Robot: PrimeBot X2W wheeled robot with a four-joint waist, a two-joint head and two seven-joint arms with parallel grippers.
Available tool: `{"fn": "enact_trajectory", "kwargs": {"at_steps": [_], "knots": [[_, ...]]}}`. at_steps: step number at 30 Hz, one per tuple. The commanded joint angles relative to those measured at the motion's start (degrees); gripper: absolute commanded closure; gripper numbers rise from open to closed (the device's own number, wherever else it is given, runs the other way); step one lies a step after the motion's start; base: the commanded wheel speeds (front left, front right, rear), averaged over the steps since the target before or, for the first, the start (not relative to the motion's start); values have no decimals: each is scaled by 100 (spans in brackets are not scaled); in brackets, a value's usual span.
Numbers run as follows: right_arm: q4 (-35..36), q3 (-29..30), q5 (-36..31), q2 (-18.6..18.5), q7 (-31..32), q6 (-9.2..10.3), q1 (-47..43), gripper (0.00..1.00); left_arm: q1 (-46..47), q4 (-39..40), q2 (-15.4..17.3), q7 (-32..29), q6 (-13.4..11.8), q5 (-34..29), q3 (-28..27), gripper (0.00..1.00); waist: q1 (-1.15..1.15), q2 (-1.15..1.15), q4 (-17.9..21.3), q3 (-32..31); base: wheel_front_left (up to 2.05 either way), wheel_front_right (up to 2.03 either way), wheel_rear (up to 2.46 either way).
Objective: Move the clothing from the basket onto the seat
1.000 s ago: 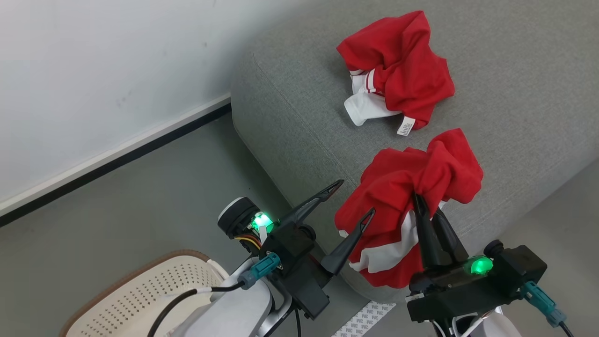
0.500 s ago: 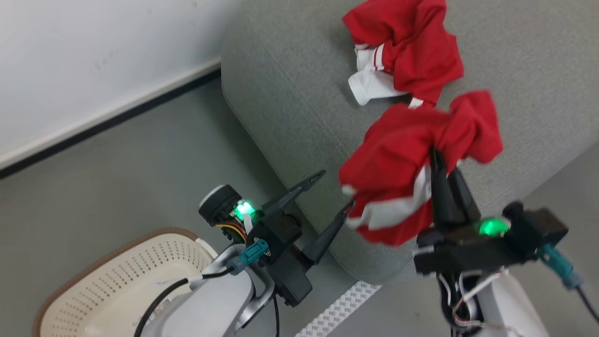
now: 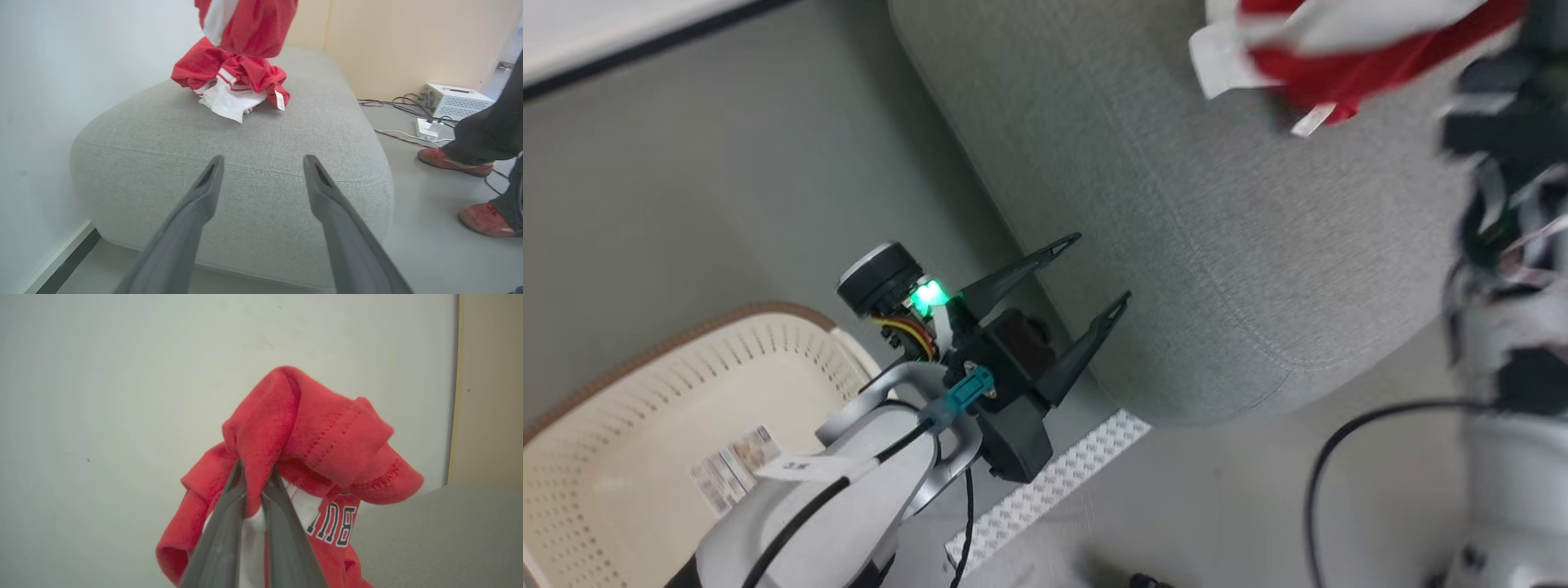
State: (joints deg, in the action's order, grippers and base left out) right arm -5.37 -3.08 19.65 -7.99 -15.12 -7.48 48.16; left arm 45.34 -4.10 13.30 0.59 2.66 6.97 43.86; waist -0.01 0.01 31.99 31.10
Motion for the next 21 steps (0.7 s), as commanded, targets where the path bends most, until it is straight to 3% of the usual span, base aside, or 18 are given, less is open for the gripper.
{"fn": "enact_trajectory", "kwargs": {"at_steps": [1,9,21], "knots": [[-31,129,22,-130,2,-3,234,100,118,53,42,-45,32,-65,32,0,1,-1,-150,727,0,0,0],[-369,999,3,-769,2,-3,1588,100,307,350,103,-324,103,-175,173,0,1,-1,-388,1391,0,0,0],[-2348,1846,-310,-878,2,-3,2136,100,378,703,166,-599,-34,-302,286,0,1,-1,-599,1851,0,0,0]]}}
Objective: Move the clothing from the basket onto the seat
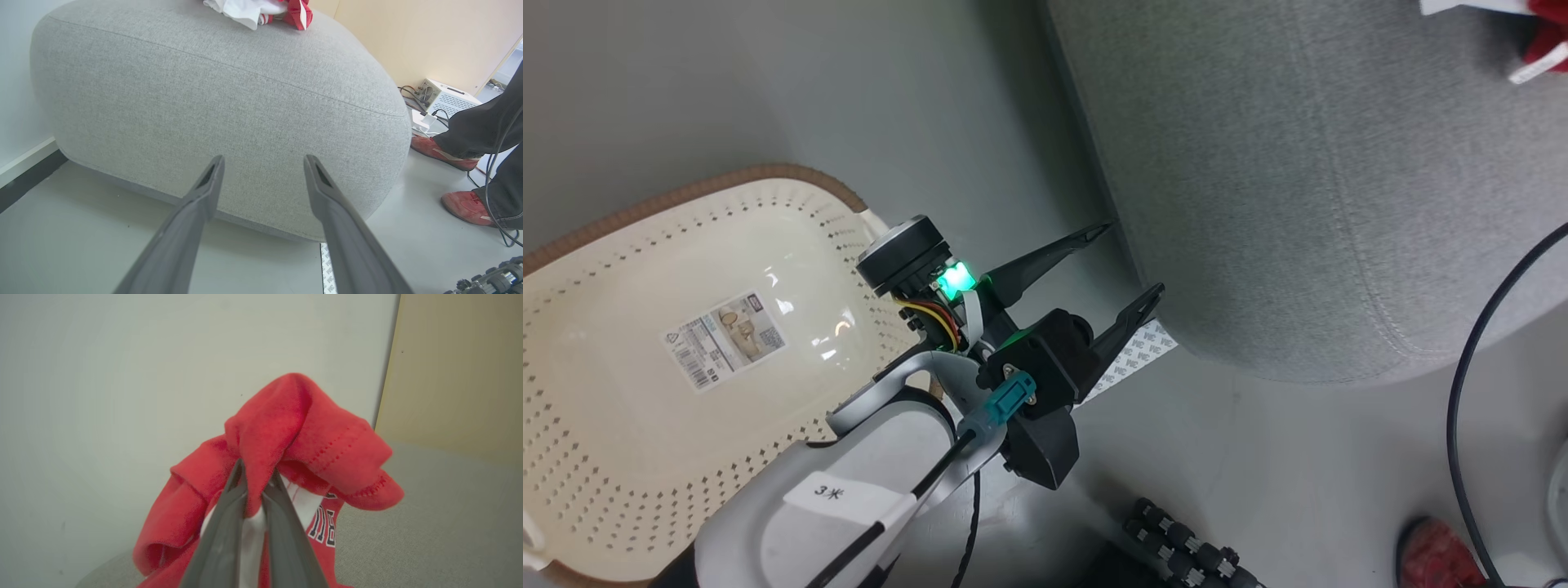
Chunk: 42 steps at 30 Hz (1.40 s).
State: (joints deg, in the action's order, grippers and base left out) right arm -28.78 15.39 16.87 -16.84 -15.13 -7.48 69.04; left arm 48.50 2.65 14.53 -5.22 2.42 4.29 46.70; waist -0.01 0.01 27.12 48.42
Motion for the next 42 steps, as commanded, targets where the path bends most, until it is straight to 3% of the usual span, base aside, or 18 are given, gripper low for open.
{"fn": "enact_trajectory", "kwargs": {"at_steps": [1,7,13,14,15,16,17,22,29,35,42], "knots": [[-183,62,-60,47,4,-3,41,100,61,49,60,-17,-15,-34,5,0,1,-1,-125,134,0,0,0],[-1079,506,255,280,4,-3,71,100,-89,95,105,-98,-59,119,-30,0,1,-1,-169,144,0,0,0],[-1534,491,75,403,5,-3,91,100,-122,115,122,-110,-142,161,-65,0,1,-1,-180,93,0,0,0],[-1547,508,38,437,5,-3,73,95,-132,112,127,-112,-150,175,-71,0,1,-1,-166,75,0,0,0],[-1533,568,5,475,5,-3,34,83,-138,110,130,-111,-166,183,-71,0,1,-1,-155,54,0,0,0],[-1533,568,5,475,5,-3,34,83,-138,110,130,-111,-166,183,-71,0,1,-1,-155,54,0,0,0],[-1303,756,-127,619,4,-3,-88,0,-149,95,134,-79,-189,198,-71,0,1,-1,-126,-1,0,0,0],[-640,964,-531,1016,4,-3,-502,0,-187,22,119,68,-235,220,-93,0,1,-1,-104,-189,0,0,0],[499,600,-936,1382,4,-3,-1801,0,-404,-160,5,445,-356,399,-95,0,1,-1,-289,-815,0,0,0],[1066,-487,-1020,1398,4,-3,-2895,0,-721,-369,-80,879,-515,660,-231,0,1,-1,-509,-1560,0,0,0],[1495,-1562,-1206,1365,4,-1,-3860,0,-1257,-635,-120,1496,-878,1099,-652,0,1,-1,-861,-2484,0,0,0]]}}
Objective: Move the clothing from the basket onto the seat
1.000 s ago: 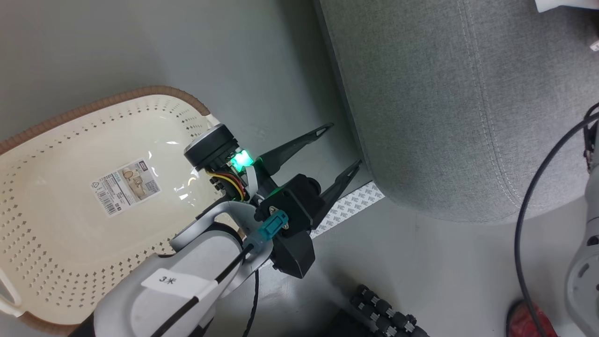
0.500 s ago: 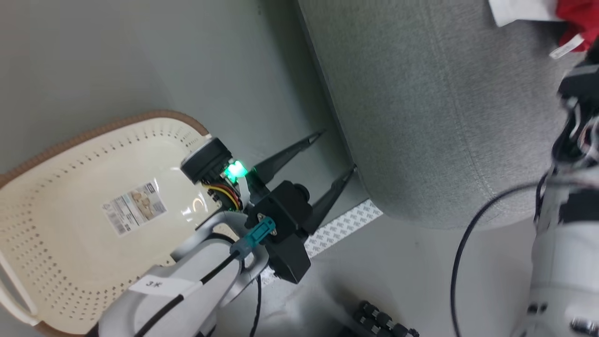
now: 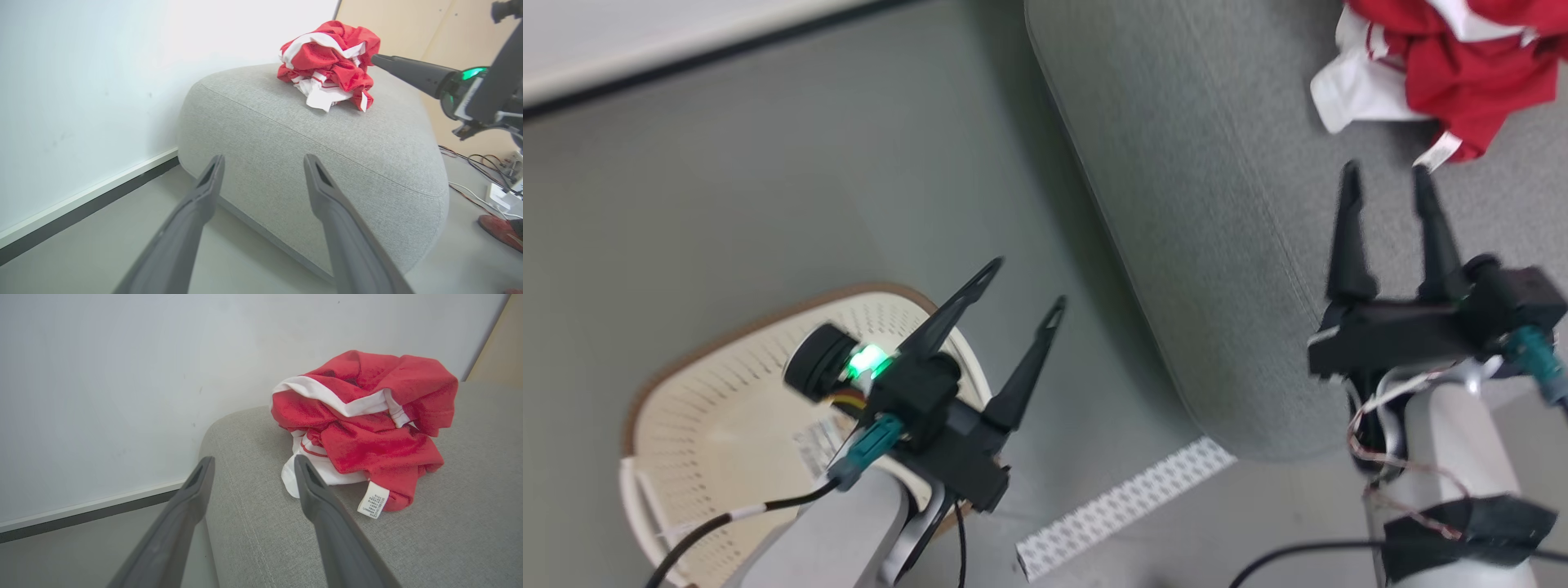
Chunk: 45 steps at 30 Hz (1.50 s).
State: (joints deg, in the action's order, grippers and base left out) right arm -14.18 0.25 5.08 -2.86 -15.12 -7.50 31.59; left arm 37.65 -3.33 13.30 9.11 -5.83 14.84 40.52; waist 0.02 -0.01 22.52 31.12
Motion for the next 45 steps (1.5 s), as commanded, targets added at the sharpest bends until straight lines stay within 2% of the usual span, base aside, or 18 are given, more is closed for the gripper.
{"fn": "enact_trajectory", "kwargs": {"at_steps": [1,7,16,19,27,33,40,45], "knots": [[53,-179,-36,-68,3,0,-242,0,-264,-87,2,148,-94,117,-89,0,-2,1,-472,-893,0,0,0],[114,-1078,85,-378,3,0,-859,0,-1076,-295,-25,516,-463,665,-673,0,-2,1,-1041,-1784,0,0,0],[203,-1763,393,-538,3,0,-1457,0,-2236,-92,75,615,-887,909,-1557,0,-2,1,-1589,-2676,0,0,0],[273,-1930,486,-613,3,0,-1686,0,-2721,135,87,613,-979,809,-1926,0,-2,1,-1732,-2922,0,0,0],[440,-1834,520,-703,3,0,-2234,0,-3688,640,15,615,-1039,523,-2646,0,-2,1,-2024,-3269,0,0,0],[646,-1862,404,-698,3,0,-2743,0,-4359,1000,-165,616,-927,221,-3107,0,-2,1,-2181,-3526,0,0,0],[788,-1899,351,-598,3,0,-3161,0,-4889,1198,-338,616,-538,-293,-3407,0,-2,1,-2225,-3684,0,0,0],[797,-1860,387,-556,3,0,-3397,0,-5170,1060,-511,616,-203,-407,-3567,0,-2,1,-2233,-3795,0,0,0]]}}
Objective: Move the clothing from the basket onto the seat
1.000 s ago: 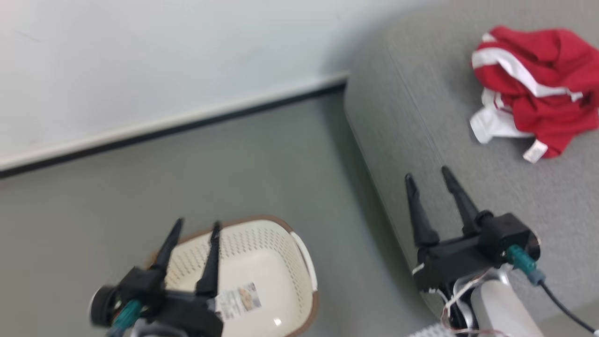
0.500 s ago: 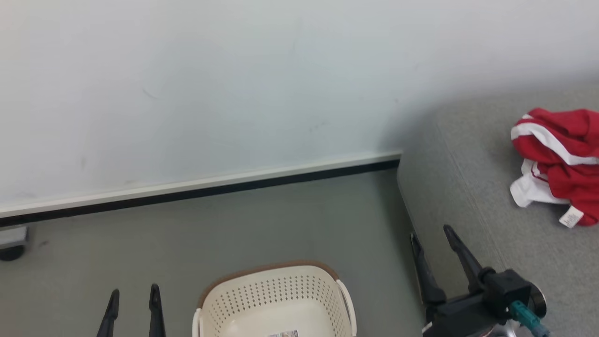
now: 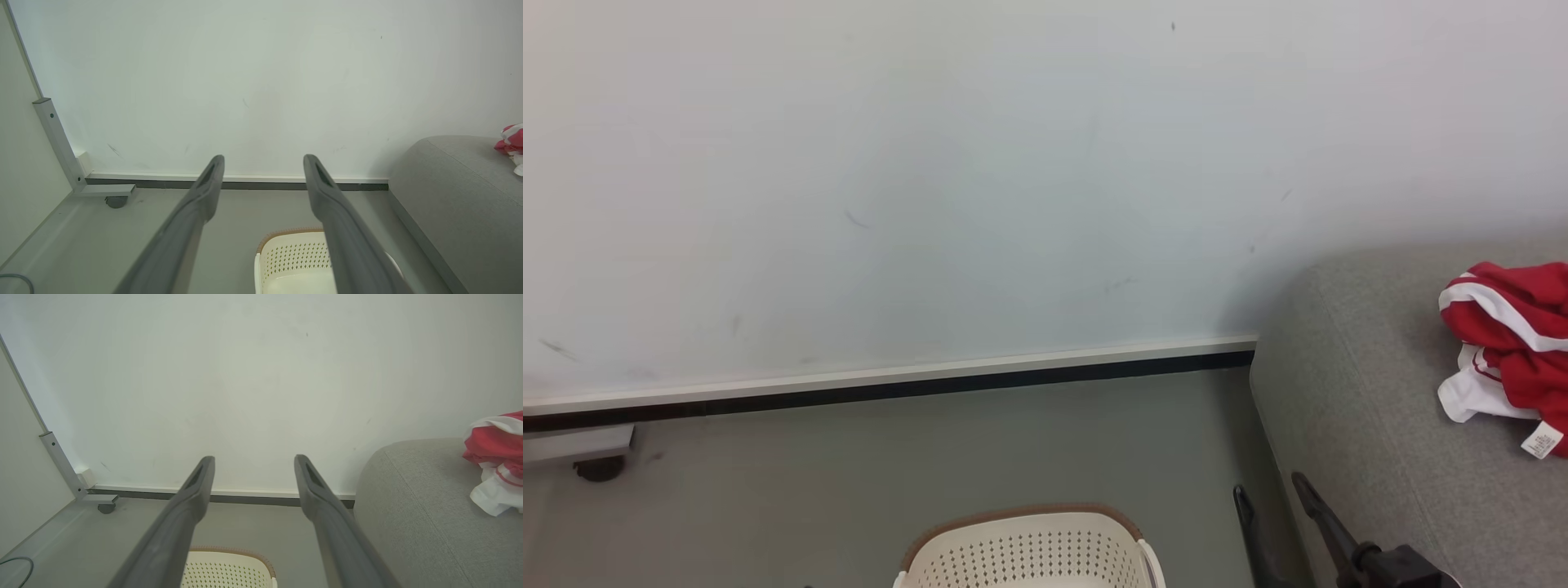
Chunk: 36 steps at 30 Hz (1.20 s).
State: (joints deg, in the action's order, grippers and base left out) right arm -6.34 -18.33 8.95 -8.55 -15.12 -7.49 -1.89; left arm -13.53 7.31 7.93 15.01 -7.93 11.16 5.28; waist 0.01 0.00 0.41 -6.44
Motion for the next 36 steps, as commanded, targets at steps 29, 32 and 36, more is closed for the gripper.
{"fn": "enact_trajectory", "kwargs": {"at_steps": [29,32,36], "knots": [[-34,34,16,69,0,0,-131,100,-129,-293,-460,1,790,-414,-596,100,-1,0,40,13,0,0,0],[-148,35,31,72,0,0,-182,100,-181,-418,-483,-17,789,-384,-579,100,-1,0,42,16,0,0,0],[-269,71,185,70,28,0,-300,100,-156,-565,-502,-56,794,-223,-551,100,-1,0,42,25,0,0,0]]}}
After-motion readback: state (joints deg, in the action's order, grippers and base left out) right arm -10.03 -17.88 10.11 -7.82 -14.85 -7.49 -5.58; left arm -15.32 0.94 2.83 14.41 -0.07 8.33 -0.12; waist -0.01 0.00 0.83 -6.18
